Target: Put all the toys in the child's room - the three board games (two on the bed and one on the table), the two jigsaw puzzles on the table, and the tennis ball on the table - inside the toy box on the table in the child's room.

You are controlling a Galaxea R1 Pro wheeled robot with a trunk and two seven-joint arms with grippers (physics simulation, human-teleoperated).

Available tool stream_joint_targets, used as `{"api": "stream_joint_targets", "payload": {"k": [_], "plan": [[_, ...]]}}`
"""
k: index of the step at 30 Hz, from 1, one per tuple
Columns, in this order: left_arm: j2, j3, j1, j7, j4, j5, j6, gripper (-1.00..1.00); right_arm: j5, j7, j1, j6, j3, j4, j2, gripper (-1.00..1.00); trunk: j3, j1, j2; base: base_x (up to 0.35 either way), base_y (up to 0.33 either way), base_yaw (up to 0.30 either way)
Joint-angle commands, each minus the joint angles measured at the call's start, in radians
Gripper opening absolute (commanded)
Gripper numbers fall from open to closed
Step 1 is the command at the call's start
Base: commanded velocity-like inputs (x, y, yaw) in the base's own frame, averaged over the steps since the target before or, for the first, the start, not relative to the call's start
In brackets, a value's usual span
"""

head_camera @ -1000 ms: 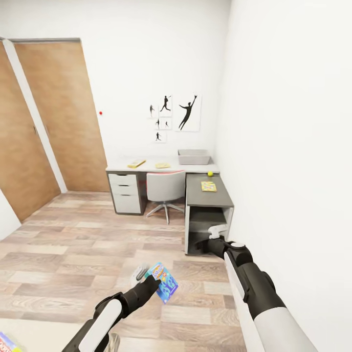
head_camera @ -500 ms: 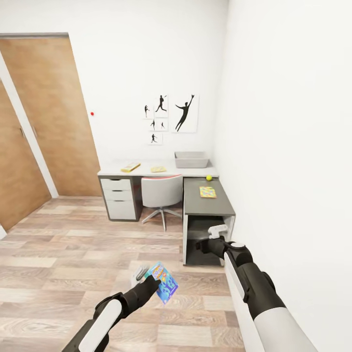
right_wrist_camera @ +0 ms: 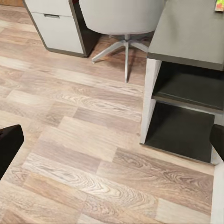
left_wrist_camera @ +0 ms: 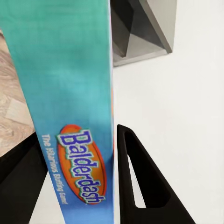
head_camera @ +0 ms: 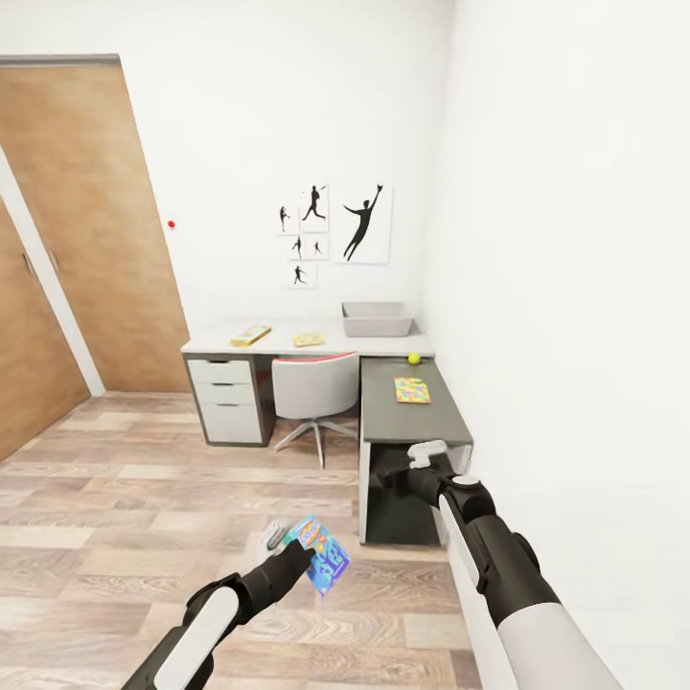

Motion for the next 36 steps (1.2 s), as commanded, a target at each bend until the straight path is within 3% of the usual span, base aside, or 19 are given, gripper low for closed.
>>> {"api": "stream_joint_targets", "payload": {"k": [1, 21, 36], "plan": [[0.001, -0.002, -0.001, 0.007, -0.002, 0.012, 0.001, -1.00, 0.005, 0.005, -0.001, 0.005, -0.001, -0.001, 0.001, 1.00, -0.002, 0.001, -0.002, 0.342, 0.000, 0.000], [0.001, -0.002, -0.001, 0.007, -0.002, 0.013, 0.001, -1.00, 0.006, 0.005, -0.001, 0.003, 0.002, -0.001, 0.001, 1.00, -0.002, 0.001, -0.002, 0.342, 0.000, 0.004], [0.001, -0.002, -0.001, 0.007, -0.002, 0.013, 0.001, -1.00, 0.007, 0.005, 0.003, 0.003, 0.002, -0.007, 0.001, 1.00, 0.001, 0.001, -0.002, 0.342, 0.000, 0.133]]}}
